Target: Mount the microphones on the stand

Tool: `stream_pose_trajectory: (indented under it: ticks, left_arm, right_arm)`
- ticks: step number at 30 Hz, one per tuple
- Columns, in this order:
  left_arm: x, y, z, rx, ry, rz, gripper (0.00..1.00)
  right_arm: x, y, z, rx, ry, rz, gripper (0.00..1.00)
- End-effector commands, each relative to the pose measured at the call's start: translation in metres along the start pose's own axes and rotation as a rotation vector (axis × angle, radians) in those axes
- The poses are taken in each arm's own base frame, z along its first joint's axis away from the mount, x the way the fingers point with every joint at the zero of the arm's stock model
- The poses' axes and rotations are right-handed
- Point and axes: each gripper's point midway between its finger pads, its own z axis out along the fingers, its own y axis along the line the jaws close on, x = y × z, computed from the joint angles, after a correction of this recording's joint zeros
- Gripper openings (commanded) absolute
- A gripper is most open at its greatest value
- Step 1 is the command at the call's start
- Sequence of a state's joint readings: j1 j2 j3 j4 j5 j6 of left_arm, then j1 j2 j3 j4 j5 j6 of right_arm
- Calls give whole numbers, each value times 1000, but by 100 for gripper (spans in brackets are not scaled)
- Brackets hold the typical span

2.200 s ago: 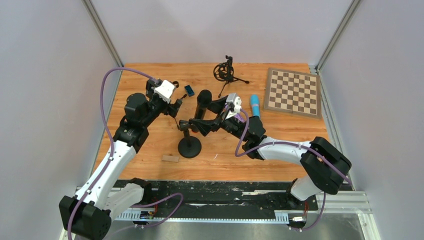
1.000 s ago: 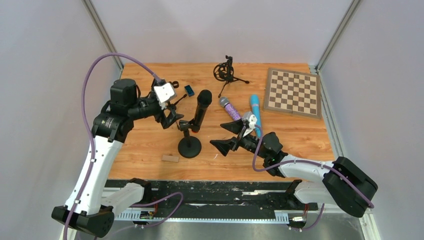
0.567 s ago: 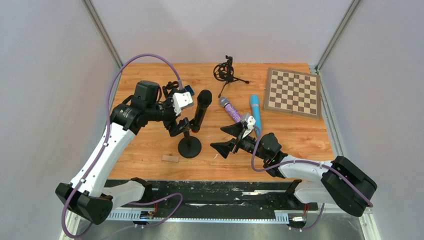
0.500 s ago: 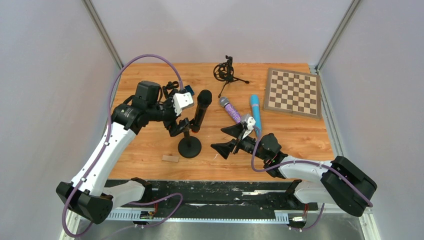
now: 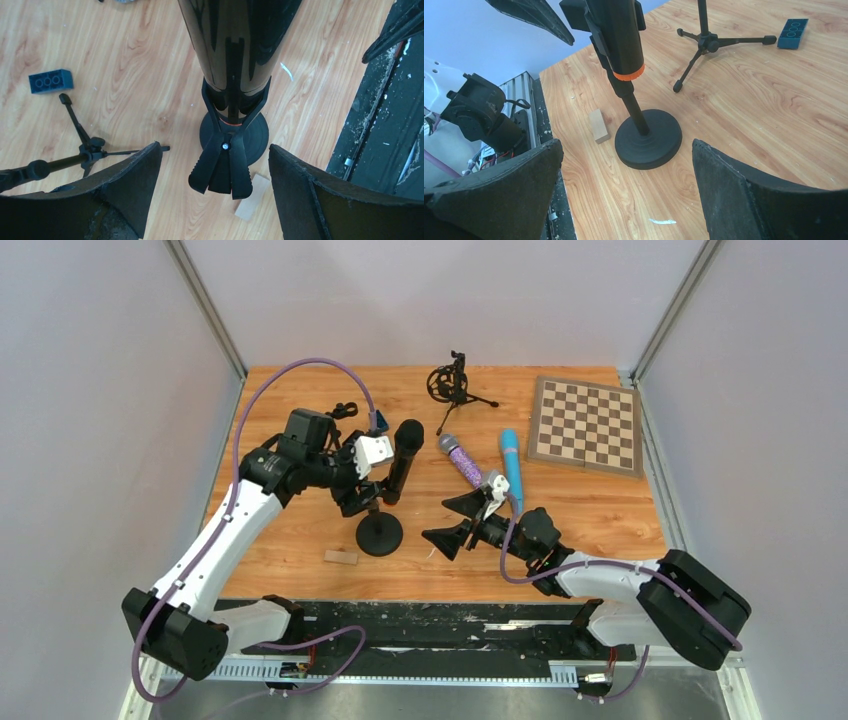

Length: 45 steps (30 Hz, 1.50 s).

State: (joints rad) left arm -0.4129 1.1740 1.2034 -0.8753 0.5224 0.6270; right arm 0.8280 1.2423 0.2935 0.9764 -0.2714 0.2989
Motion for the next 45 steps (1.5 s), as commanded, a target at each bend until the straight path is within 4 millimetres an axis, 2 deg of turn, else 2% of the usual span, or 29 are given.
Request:
stream_pose_trajectory:
  ticks: [1,5,8,13,19,20,23,30,38,43,45]
  left_arm:
    - [-6,-1,4,9,-45,45,85]
    - [-7,0,6,6,-57,56,82]
    - [-7,0,8,11,-60,61,72]
    - [-7,-1,9,19,-60,59,65]
    - [-9,-2,8,21,-73,63,63]
    - [-10,-2,8,20,-76,65,61]
    - [-12,-2,7,18,-87,71,42]
    - [-25,-6,3,27,-146,77,40]
    - [-55,-16,-2,61,-310,82,37]
    - [-56,-15,3,60,-335,73,33]
    - [-57,-16,4,61,-348,67,28]
  right_arm:
    - [-3,1,2,-4,-11,22,100]
    - [0,0,2,-1,-3,31,100]
    - [1,-1,2,1,-2,33,100]
    - [2,-1,2,3,1,39,100]
    - [4,-1,3,1,5,50,100]
    - [5,-1,3,-1,6,52,100]
    - [6,-1,4,-3,7,59,100]
    - [8,-4,7,4,11,45,100]
    - [7,-6,9,6,15,0,99]
    - [6,-8,13,3,24,-47,98]
    - [5,-8,16,-8,32,-69,97]
